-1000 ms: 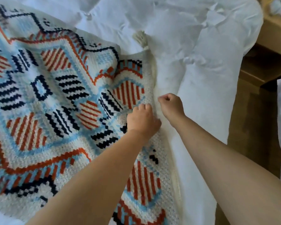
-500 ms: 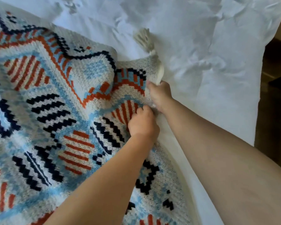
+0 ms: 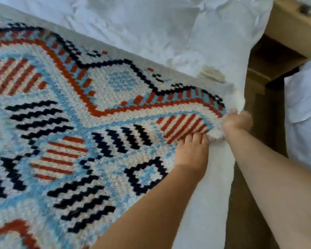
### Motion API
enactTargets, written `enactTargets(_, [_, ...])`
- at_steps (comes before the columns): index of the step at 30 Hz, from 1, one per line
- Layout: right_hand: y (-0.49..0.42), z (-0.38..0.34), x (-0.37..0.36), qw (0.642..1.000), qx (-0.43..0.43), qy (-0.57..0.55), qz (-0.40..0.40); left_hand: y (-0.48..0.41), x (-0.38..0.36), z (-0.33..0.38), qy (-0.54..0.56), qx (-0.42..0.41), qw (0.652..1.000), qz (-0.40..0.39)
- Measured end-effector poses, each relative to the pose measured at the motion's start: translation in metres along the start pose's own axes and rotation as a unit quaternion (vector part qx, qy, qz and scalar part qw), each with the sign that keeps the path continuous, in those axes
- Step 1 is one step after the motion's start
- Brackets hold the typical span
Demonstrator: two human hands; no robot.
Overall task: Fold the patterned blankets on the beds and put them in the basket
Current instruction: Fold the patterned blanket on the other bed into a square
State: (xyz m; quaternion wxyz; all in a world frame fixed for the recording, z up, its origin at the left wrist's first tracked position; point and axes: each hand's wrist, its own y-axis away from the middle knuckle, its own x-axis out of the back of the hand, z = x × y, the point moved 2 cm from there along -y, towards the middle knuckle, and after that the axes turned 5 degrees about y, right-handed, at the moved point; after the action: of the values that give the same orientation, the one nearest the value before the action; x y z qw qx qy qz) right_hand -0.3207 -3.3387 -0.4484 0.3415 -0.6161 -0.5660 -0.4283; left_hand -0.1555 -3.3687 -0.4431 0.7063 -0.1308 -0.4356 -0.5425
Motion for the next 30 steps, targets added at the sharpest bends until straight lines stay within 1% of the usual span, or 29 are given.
enactTargets(1, [-0.005,0.01,-0.002,1.0,-0.01,-0.011,-0.02,0.004,-0.014,0.004,-0.027,-0.011,1.0,-0.003])
enactTargets(3, [-0.002,0.016,-0.01,0.995,-0.011,-0.065,-0.081,0.014,-0.035,0.002,-0.07,0.0,0.997,-0.014])
enactTargets(5, [0.009,0.013,-0.016,0.976,-0.029,-0.154,-0.149,0.024,-0.042,-0.006,-0.08,0.023,0.997,0.004])
enactTargets(6, [0.017,0.012,-0.015,0.962,-0.052,-0.191,-0.189,0.03,-0.042,-0.009,-0.075,0.031,0.997,0.019])
enactTargets(7, [0.028,0.014,-0.013,0.942,-0.08,-0.221,-0.238,0.038,-0.038,-0.01,-0.077,0.035,0.996,0.04])
enactTargets(8, [0.04,0.02,-0.012,0.919,-0.105,-0.247,-0.29,0.048,-0.033,-0.01,-0.085,0.034,0.992,0.083])
enactTargets(10, [0.075,0.033,-0.011,0.879,-0.11,-0.28,-0.37,0.072,-0.029,-0.011,-0.099,0.025,0.976,0.194])
enactTargets(11, [0.098,0.039,-0.01,0.871,-0.094,-0.275,-0.397,0.086,-0.027,-0.012,-0.103,0.028,0.967,0.233])
enactTargets(13, [0.145,0.048,-0.01,0.861,-0.076,-0.265,-0.427,0.119,-0.027,-0.015,-0.109,0.048,0.957,0.265])
enactTargets(15, [0.187,0.056,-0.008,0.848,-0.087,-0.274,-0.446,0.154,-0.033,-0.019,-0.13,0.072,0.957,0.25])
enactTargets(18, [0.227,0.069,0.001,0.84,-0.07,-0.277,-0.461,0.205,-0.051,-0.022,-0.15,0.124,0.965,0.174])
enactTargets(21, [0.248,0.086,0.008,0.852,-0.063,-0.267,-0.446,0.237,-0.068,-0.021,-0.117,0.235,0.963,0.058])
enactTargets(22, [0.251,0.091,0.012,0.858,-0.054,-0.26,-0.44,0.243,-0.074,-0.02,-0.094,0.27,0.958,0.029])
enactTargets(23, [0.252,0.095,0.015,0.864,-0.042,-0.249,-0.435,0.247,-0.081,-0.019,-0.072,0.289,0.954,0.019])
enactTargets(26, [0.247,0.102,0.024,0.883,0.004,-0.217,-0.415,0.251,-0.093,-0.013,-0.019,0.291,0.957,0.011])
enactTargets(28, [0.241,0.114,0.031,0.91,0.039,-0.163,-0.379,0.258,-0.101,-0.002,-0.004,0.253,0.967,0.002])
enactTargets(30, [0.229,0.138,0.039,0.94,0.043,-0.1,-0.322,0.269,-0.114,0.015,-0.006,0.198,0.98,-0.017])
